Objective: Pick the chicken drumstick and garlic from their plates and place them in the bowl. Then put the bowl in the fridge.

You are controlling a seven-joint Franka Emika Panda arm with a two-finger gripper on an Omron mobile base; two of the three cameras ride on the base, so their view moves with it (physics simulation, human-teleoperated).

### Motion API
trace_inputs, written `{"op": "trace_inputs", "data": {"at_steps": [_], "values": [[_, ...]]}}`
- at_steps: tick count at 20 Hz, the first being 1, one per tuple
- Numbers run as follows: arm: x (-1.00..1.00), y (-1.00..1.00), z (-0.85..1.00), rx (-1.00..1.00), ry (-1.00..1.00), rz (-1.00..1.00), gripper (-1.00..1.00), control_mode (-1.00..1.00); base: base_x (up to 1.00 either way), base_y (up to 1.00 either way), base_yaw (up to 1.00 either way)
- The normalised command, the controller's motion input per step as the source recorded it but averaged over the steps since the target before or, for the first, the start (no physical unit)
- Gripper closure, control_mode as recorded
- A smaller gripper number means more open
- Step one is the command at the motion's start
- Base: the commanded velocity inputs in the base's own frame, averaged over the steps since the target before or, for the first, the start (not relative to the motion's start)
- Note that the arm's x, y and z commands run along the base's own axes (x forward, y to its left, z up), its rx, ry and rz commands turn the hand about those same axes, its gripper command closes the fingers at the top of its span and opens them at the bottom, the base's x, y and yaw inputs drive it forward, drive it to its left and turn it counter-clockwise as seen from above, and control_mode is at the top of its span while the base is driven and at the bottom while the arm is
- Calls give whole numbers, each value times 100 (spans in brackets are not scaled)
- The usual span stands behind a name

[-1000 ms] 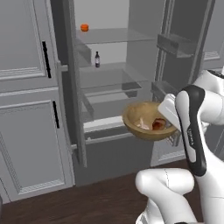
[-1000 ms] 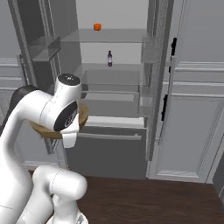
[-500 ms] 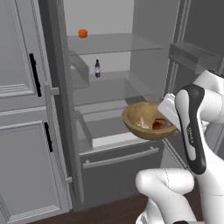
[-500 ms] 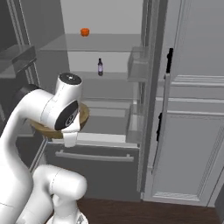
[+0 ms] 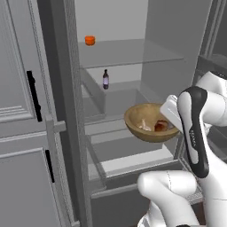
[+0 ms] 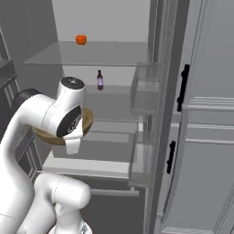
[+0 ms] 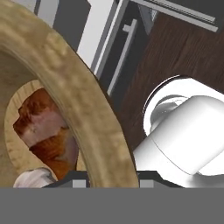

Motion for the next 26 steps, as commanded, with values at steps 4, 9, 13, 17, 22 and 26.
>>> {"op": "trace_inputs", "data": {"at_steps": [4, 9, 13, 17, 22, 26], "values": [[0, 0, 0, 0, 0, 0, 100, 100, 59, 0, 0], [0, 0, 0, 0, 0, 0, 100, 100, 60, 0, 0], [0, 0, 0, 0, 0, 0, 100, 100, 58, 0, 0], [0, 0, 0, 0, 0, 0, 100, 100, 46, 0, 0], [0, 0, 0, 0, 0, 0, 100, 100, 23, 0, 0], [0, 0, 0, 0, 0, 0, 100, 100, 1, 0, 0]]}}
